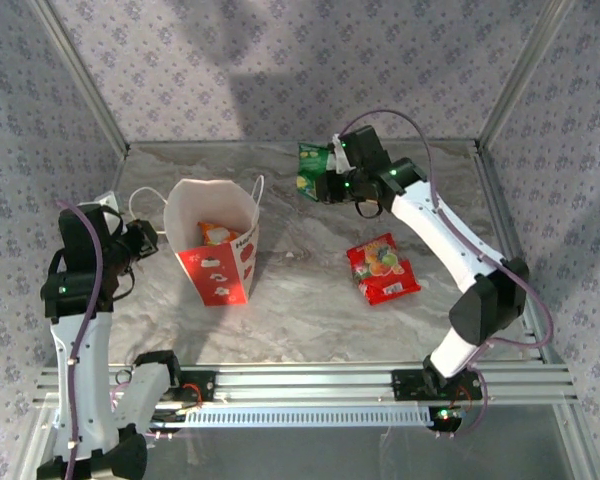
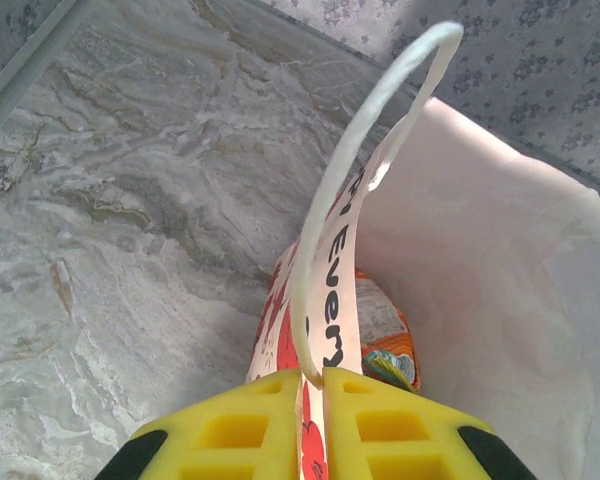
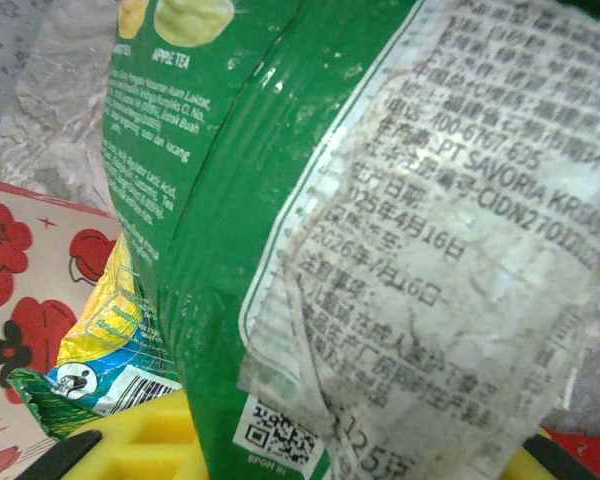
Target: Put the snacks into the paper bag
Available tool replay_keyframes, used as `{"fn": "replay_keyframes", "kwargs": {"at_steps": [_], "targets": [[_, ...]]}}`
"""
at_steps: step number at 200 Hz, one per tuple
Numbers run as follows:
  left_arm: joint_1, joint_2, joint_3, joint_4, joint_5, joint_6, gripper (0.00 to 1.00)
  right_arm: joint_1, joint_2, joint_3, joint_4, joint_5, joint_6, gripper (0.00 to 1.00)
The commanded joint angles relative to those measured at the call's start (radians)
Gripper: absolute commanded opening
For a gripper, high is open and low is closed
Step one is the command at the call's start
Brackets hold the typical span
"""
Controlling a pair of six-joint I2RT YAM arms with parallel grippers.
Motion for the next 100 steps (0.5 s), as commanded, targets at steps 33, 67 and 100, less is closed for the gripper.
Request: {"fn": "replay_keyframes", "kwargs": {"at_steps": [33,67,100], "targets": [[0.006,-0.018,0.03,-0.025,-0.016,0.002,0.13,0.012,-0.08,0.04,-0.015,-0.02,-0.047,0.33],[0.006,-0.016,0.031,-0.023,-0.013,-0.001,0.14,0.026,-0.089,0.085,-0.026,-0.024,-0.05,0.33],[0.005,-0.014,0.022,-0.011,-0.007,-0.004,0.14,0.05,-0.101,0.132,-0.024,0.002,-0.064,0.33]]}}
